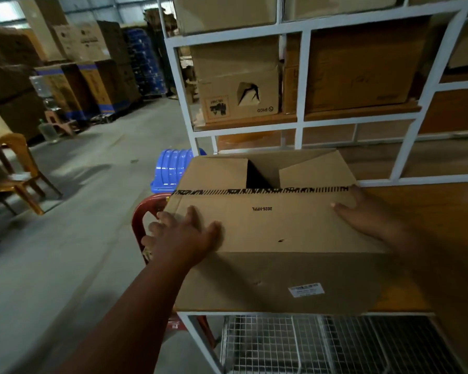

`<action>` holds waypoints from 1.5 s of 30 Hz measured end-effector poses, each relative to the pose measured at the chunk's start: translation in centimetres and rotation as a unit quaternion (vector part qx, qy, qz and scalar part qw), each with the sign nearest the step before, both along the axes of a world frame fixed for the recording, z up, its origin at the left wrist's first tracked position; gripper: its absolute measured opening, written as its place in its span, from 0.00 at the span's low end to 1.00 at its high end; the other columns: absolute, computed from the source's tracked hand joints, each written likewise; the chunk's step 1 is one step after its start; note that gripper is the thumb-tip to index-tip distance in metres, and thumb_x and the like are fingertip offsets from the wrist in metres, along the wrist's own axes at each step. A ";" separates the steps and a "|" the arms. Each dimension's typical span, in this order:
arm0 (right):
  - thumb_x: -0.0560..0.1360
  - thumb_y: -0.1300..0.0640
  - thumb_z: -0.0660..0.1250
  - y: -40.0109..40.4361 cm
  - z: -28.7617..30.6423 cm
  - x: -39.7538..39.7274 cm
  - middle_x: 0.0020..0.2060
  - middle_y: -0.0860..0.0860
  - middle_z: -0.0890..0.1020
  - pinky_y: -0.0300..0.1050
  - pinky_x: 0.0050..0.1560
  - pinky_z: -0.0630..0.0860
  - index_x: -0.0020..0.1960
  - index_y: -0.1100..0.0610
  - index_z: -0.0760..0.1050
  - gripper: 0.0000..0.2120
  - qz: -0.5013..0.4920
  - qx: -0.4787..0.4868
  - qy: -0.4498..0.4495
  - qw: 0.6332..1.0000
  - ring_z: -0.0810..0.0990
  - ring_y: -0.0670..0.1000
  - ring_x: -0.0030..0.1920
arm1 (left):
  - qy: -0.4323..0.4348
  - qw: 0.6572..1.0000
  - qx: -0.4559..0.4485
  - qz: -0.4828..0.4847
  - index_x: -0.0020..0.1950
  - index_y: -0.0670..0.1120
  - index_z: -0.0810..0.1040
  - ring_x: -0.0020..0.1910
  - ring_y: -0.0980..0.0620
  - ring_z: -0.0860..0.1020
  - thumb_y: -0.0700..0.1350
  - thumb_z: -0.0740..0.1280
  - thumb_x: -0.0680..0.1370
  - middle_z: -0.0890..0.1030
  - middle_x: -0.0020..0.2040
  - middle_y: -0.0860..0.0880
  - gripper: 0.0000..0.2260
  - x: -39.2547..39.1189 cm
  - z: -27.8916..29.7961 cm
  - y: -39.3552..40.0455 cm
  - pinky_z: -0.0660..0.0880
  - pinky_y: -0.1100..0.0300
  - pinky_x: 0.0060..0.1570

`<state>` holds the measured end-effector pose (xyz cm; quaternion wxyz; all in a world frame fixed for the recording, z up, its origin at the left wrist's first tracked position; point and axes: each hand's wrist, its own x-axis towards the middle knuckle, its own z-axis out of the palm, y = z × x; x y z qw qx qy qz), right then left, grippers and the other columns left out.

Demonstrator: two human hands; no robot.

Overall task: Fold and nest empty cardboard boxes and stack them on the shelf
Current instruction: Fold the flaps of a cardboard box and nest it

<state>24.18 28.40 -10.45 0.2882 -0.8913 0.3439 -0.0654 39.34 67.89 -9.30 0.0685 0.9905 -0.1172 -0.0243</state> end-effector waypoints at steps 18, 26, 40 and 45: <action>0.84 0.39 0.60 14.4 9.5 11.2 0.73 0.52 0.76 0.72 0.77 0.61 0.72 0.43 0.76 0.20 0.213 -0.211 -0.043 0.953 0.73 0.59 0.74 | -0.194 0.935 -0.112 -0.275 0.81 0.52 0.66 0.82 0.41 0.63 0.72 0.52 0.82 0.67 0.82 0.44 0.34 -3.2 3.1 -0.8 0.59 0.33 0.80; 0.88 0.42 0.58 19.8 23.5 -1.6 0.43 0.43 0.77 0.48 0.47 0.76 0.51 0.41 0.75 0.10 0.300 -0.321 -0.021 0.898 0.76 0.44 0.45 | -0.281 0.876 -0.201 -0.336 0.55 0.56 0.78 0.44 0.58 0.75 0.61 0.56 0.86 0.78 0.48 0.57 0.15 -10.4 15.8 4.7 0.76 0.54 0.45; 0.81 0.39 0.69 21.5 4.0 -10.0 0.77 0.45 0.70 0.50 0.70 0.74 0.81 0.42 0.65 0.32 0.251 -0.269 0.052 0.928 0.71 0.49 0.73 | -0.122 0.901 0.062 -0.411 0.75 0.56 0.72 0.69 0.43 0.75 0.57 0.68 0.79 0.74 0.73 0.49 0.24 -12.4 3.5 5.2 0.76 0.45 0.62; 0.80 0.42 0.71 19.5 0.6 -6.3 0.69 0.48 0.77 0.54 0.67 0.74 0.79 0.44 0.67 0.30 0.203 -0.326 0.040 0.923 0.76 0.52 0.67 | -0.139 0.916 0.077 -0.369 0.75 0.54 0.72 0.68 0.41 0.76 0.55 0.72 0.75 0.76 0.71 0.47 0.28 -11.0 0.9 2.2 0.74 0.41 0.63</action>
